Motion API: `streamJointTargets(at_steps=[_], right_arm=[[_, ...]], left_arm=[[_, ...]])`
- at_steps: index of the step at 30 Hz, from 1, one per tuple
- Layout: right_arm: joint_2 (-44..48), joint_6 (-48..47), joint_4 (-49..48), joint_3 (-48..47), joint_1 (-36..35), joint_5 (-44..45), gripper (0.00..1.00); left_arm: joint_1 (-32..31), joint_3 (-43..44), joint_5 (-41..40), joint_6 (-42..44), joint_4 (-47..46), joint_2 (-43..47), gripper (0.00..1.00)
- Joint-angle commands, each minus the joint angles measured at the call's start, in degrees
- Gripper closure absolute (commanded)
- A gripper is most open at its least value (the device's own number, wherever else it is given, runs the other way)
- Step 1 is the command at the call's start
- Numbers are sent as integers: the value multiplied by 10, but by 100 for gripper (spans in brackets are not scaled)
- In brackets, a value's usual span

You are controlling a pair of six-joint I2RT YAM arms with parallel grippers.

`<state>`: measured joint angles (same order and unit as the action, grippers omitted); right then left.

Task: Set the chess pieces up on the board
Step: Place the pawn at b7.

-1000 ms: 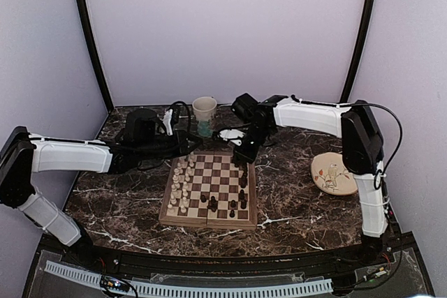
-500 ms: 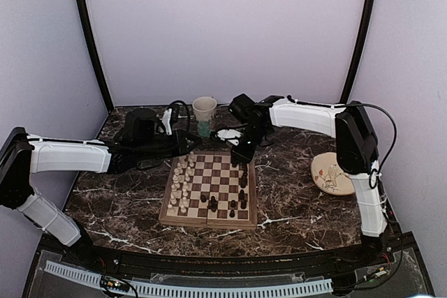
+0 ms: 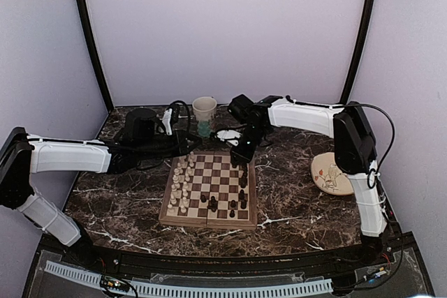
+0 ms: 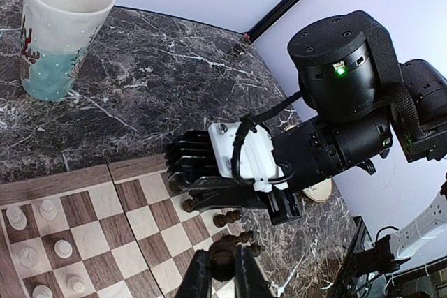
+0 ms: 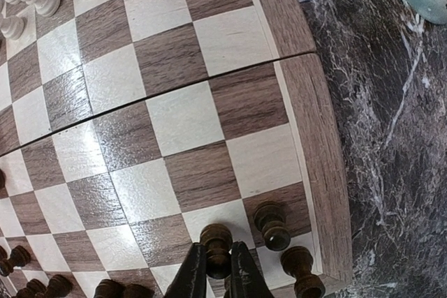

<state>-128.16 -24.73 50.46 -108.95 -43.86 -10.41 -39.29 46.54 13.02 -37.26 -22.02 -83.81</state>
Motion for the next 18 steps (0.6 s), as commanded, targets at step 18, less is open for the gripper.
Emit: streamJointTargets(at_steps=[18], right_arm=[[75, 21, 10, -39, 2, -37, 69]], left_arm=[[-10, 80, 14, 93, 93, -14, 99]])
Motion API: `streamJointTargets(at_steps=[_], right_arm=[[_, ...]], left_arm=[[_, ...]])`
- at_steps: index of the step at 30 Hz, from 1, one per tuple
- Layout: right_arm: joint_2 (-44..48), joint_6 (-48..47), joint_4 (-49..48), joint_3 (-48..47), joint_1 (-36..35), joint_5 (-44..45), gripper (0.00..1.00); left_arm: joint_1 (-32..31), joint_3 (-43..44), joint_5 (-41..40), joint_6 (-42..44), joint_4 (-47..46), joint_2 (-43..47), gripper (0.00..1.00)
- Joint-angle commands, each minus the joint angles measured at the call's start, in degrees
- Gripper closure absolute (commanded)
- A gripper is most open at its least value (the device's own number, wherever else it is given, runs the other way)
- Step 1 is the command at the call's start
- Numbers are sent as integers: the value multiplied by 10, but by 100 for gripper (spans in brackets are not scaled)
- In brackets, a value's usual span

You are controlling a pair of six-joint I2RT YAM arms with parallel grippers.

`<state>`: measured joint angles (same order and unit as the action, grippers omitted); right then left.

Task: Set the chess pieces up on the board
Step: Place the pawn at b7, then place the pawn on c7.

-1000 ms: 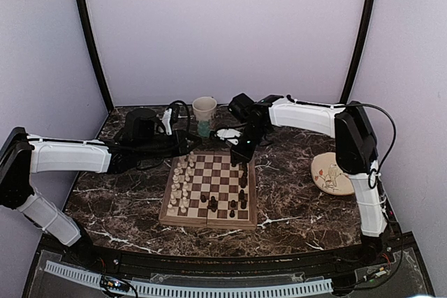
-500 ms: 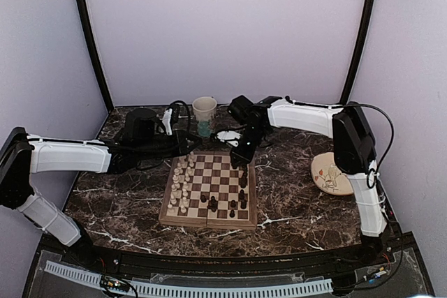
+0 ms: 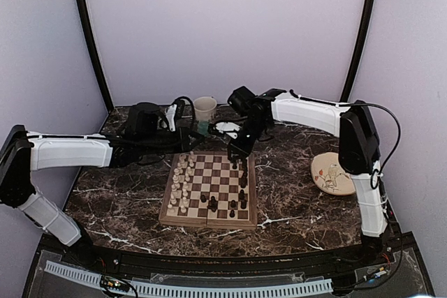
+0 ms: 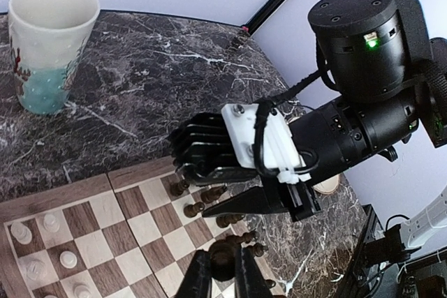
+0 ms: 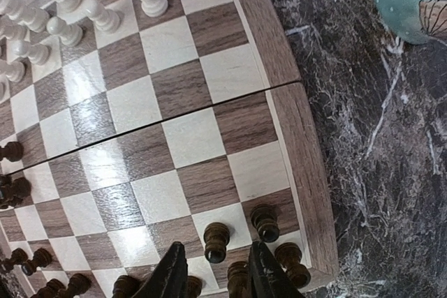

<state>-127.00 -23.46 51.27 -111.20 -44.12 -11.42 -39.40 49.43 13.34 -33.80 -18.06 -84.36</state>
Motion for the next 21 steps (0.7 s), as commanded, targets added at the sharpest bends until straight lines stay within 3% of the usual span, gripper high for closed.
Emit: streamJointTargets(at_steps=[1, 6, 12, 21], right_arm=[[75, 8, 3, -14, 9, -31, 69], [158, 3, -28, 56, 50, -31, 68], [290, 1, -144, 255, 149, -77, 67], [416, 35, -293, 461, 276, -200, 65]], left_arm=[[-11, 70, 10, 74, 69, -16, 99], [-32, 163, -9, 160, 171, -68, 99], [-79, 275, -61, 257, 272, -155, 99], [-121, 344, -116, 334, 309, -233, 98]])
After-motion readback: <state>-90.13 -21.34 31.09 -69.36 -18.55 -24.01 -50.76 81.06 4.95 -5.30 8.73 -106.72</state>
